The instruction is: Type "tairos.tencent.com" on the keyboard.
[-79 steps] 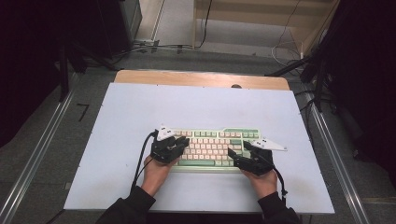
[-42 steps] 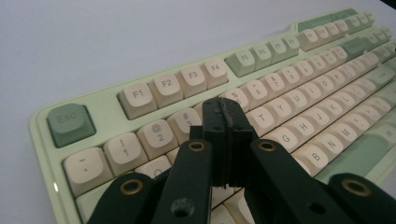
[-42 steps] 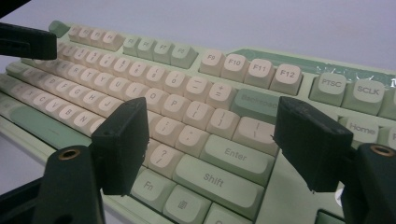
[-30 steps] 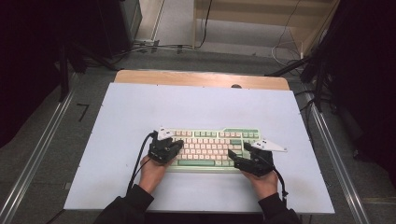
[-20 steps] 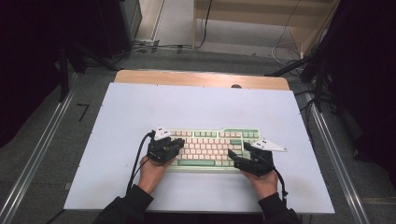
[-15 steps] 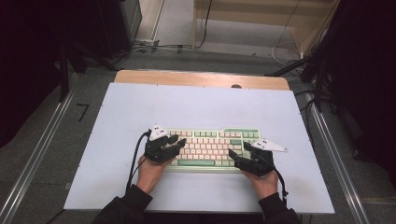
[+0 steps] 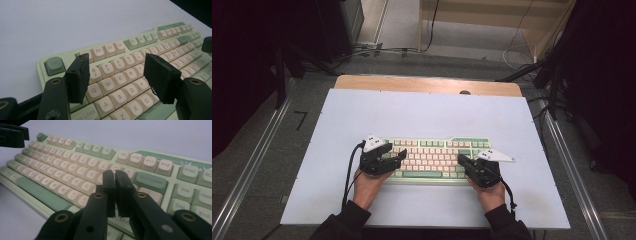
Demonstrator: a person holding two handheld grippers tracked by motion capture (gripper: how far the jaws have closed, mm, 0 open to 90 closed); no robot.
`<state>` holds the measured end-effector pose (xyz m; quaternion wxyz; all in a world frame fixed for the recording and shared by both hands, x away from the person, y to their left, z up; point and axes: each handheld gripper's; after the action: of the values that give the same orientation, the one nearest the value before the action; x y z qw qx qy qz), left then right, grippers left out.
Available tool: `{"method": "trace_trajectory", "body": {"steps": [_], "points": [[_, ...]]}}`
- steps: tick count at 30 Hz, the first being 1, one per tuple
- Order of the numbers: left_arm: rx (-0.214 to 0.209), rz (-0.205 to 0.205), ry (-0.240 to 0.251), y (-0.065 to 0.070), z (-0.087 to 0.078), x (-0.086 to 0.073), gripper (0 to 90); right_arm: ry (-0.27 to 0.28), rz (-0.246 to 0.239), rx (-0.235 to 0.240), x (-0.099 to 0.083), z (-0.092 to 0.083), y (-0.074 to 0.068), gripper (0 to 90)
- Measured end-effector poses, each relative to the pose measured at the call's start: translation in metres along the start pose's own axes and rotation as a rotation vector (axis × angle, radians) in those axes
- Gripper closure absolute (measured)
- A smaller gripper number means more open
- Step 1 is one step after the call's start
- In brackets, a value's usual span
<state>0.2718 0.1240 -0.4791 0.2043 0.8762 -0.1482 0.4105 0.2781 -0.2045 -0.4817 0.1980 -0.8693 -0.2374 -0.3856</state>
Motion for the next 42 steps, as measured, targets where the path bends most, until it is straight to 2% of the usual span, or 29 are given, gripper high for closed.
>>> {"method": "trace_trajectory", "body": {"steps": [7, 18, 42], "points": [[0.026, -0.008, -0.003, -0.004, -0.005, -0.004, 38.0, -0.028, -0.050, 0.054, 0.002, 0.010, -0.014, 87.7], [0.045, -0.023, 0.001, -0.009, -0.008, -0.008, 38.0, -0.064, -0.097, 0.118, 0.005, 0.027, -0.035, 87.7], [0.080, -0.053, 0.003, -0.018, -0.023, -0.019, 38.3, -0.105, -0.164, 0.171, 0.011, 0.049, -0.056, 87.6]]}}
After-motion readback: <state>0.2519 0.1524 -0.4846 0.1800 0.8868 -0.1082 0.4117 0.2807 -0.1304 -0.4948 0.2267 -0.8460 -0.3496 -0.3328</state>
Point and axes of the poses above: each handheld gripper's, and its own axes: z roughly forward along the jaws, x roughly out of its top, y roughly to its right, and after that the axes turned 5 degrees about -y, right-handed
